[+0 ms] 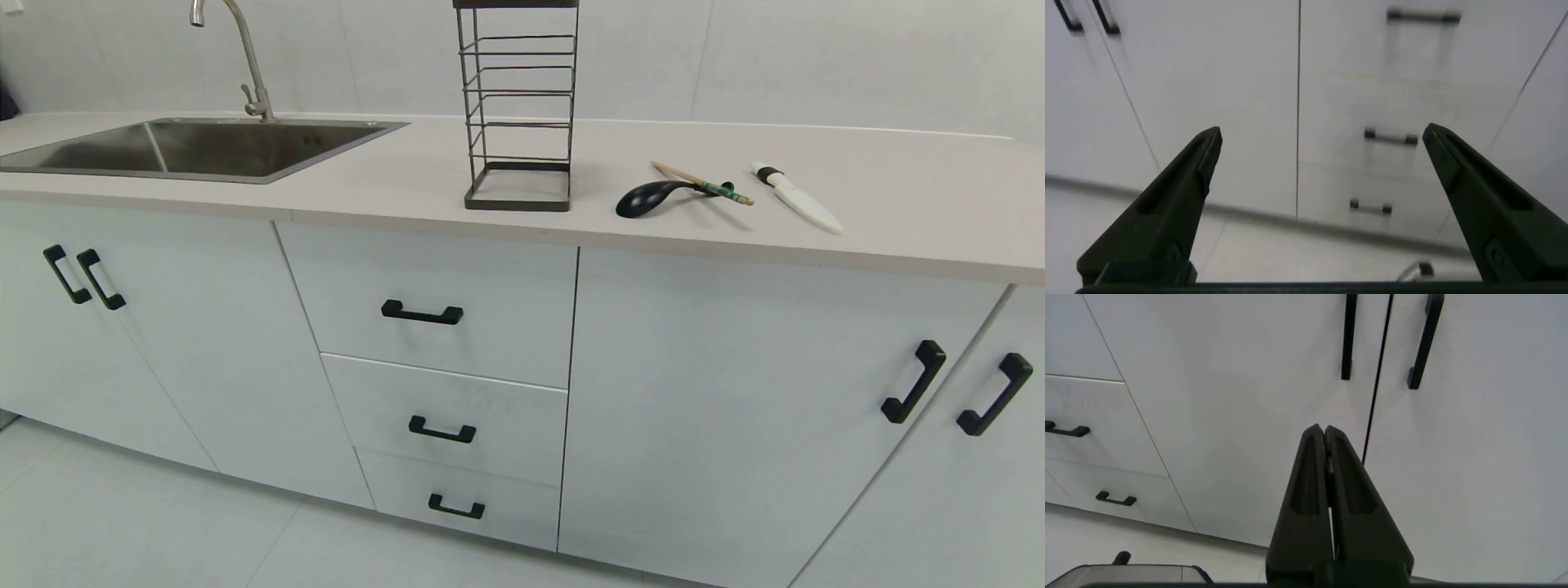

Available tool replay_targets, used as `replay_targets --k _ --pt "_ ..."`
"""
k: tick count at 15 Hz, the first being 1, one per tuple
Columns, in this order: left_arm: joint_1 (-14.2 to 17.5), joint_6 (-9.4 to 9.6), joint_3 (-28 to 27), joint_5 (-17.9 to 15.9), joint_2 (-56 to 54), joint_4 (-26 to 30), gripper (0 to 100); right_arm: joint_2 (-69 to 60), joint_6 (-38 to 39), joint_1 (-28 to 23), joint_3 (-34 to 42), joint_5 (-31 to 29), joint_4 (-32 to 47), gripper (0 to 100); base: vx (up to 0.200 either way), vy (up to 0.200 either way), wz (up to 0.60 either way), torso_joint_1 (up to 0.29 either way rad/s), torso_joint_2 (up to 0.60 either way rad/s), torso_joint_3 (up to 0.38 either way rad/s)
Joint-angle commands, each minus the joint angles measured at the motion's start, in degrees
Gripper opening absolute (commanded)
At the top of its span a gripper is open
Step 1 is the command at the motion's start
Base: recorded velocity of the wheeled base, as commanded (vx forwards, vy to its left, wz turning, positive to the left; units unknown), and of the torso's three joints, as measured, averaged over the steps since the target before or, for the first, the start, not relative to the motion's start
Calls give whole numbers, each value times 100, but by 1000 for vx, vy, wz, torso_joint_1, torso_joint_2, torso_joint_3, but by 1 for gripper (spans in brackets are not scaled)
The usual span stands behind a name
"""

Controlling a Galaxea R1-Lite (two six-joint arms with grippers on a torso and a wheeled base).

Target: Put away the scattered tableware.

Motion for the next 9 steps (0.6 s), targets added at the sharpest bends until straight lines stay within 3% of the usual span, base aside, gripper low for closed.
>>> replay_targets --k 1,3,6,8,9 --pt "20 64 -430 -18 53 -1107 100 13 -1 -1 1 1 2 0 0 0 0 0 0 0" --pt "46 469 -360 -316 105 -632 100 13 -1 -1 1 1 2 0 0 0 0 0 0 0" --pt "-15 513 -746 -756 747 -562 100 4 34 -1 10 19 2 0 0 0 0 0 0 0" --pt "-103 689 -975 -1160 1292 -562 100 4 34 -1 1 19 2 0 0 0 0 0 0 0" --pt "-103 1110 -1063 -1441 1547 -544 100 4 34 -1 1 19 2 0 0 0 0 0 0 0"
